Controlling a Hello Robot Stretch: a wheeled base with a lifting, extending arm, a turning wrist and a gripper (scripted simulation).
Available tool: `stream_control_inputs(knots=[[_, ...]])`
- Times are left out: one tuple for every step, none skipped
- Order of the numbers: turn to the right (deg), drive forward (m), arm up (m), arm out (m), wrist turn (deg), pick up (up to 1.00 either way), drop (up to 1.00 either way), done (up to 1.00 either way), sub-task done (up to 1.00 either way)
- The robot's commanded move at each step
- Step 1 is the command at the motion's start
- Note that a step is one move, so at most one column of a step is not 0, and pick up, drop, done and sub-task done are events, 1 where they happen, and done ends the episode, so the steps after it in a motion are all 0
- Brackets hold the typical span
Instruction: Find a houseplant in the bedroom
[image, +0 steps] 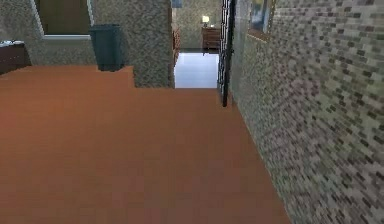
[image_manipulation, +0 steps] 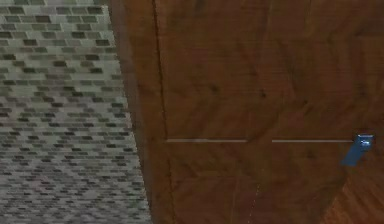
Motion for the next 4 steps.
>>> stream_control_inputs(knots=[[0.0,1.00,0.00,0.00,0.0,0.00,0.00,0.00,0.00],[3.0,0.00,0.00,0.00,0.0,0.00,0.00,0.00,0.00],[0.0,1.00,0.00,0.00,0.0,0.00,0.00,0.00,0.00],[0.0,1.00,0.00,0.00,0.0,0.00,0.00,0.00,0.00]])
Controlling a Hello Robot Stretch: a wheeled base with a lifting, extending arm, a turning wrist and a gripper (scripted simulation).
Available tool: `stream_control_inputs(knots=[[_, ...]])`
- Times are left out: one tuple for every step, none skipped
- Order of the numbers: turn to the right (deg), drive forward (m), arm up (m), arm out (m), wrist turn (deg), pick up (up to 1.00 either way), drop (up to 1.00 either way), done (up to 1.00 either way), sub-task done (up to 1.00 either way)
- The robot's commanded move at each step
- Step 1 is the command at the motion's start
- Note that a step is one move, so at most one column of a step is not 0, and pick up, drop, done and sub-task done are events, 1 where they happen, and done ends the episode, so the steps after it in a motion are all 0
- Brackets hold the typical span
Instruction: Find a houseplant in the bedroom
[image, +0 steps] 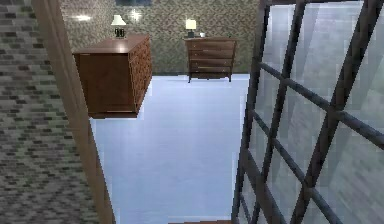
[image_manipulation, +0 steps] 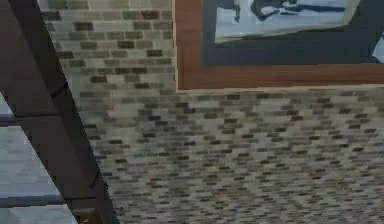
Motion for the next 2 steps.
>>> stream_control_inputs(knots=[[0.0,1.00,0.00,0.00,0.0,0.00,0.00,0.00,0.00],[-15.0,0.00,0.00,0.00,0.0,0.00,0.00,0.00,0.00]])
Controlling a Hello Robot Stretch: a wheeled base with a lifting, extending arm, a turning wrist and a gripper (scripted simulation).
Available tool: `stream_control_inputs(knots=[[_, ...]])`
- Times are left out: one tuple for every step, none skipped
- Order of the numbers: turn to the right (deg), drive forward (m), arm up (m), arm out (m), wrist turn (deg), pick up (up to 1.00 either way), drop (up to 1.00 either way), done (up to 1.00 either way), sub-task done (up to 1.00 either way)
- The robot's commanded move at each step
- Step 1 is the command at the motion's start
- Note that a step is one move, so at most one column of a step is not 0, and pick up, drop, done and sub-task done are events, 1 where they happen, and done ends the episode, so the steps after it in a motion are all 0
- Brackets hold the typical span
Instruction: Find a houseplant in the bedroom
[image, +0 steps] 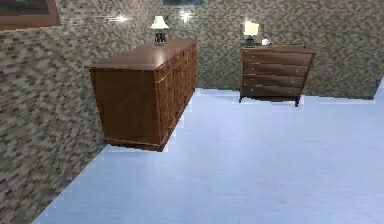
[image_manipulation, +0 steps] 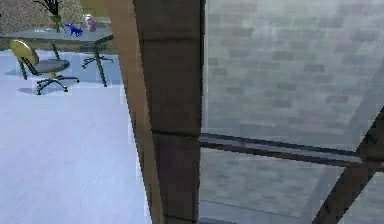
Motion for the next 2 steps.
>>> stream_control_inputs(knots=[[0.0,0.20,0.00,0.00,0.0,0.00,0.00,0.00,0.00],[9.0,0.00,0.00,0.00,0.0,0.00,0.00,0.00,0.00]])
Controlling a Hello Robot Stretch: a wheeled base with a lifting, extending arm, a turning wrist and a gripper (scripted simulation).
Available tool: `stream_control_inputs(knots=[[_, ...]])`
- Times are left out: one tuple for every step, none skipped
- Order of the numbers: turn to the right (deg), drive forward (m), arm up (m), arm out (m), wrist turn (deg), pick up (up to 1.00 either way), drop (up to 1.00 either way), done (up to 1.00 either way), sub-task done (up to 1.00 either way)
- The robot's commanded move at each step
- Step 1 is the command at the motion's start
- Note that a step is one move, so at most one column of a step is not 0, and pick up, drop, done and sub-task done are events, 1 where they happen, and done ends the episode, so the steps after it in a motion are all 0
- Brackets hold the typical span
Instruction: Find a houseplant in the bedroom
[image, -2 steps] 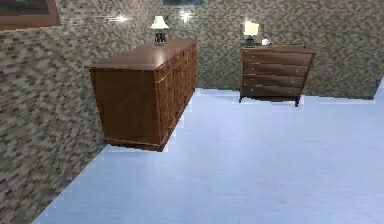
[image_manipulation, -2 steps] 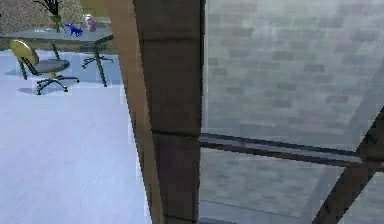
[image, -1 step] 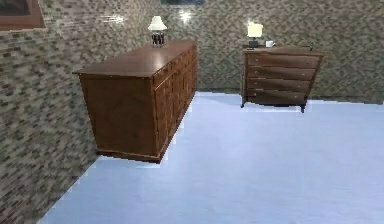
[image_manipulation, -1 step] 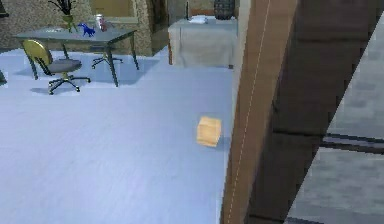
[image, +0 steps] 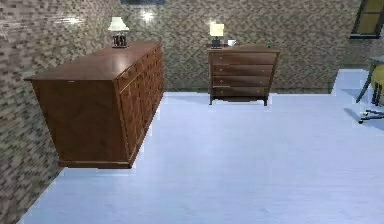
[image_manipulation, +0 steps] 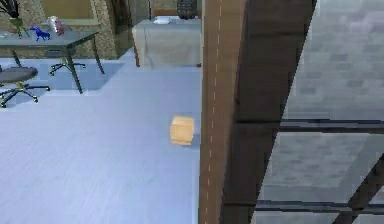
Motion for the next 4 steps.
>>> stream_control_inputs(knots=[[0.0,0.30,0.00,0.00,0.0,0.00,0.00,0.00,0.00],[45.0,0.00,0.00,0.00,0.0,0.00,0.00,0.00,0.00],[15.0,0.00,0.00,0.00,0.0,0.00,0.00,0.00,0.00],[0.0,1.00,0.00,0.00,0.0,0.00,0.00,0.00,0.00]])
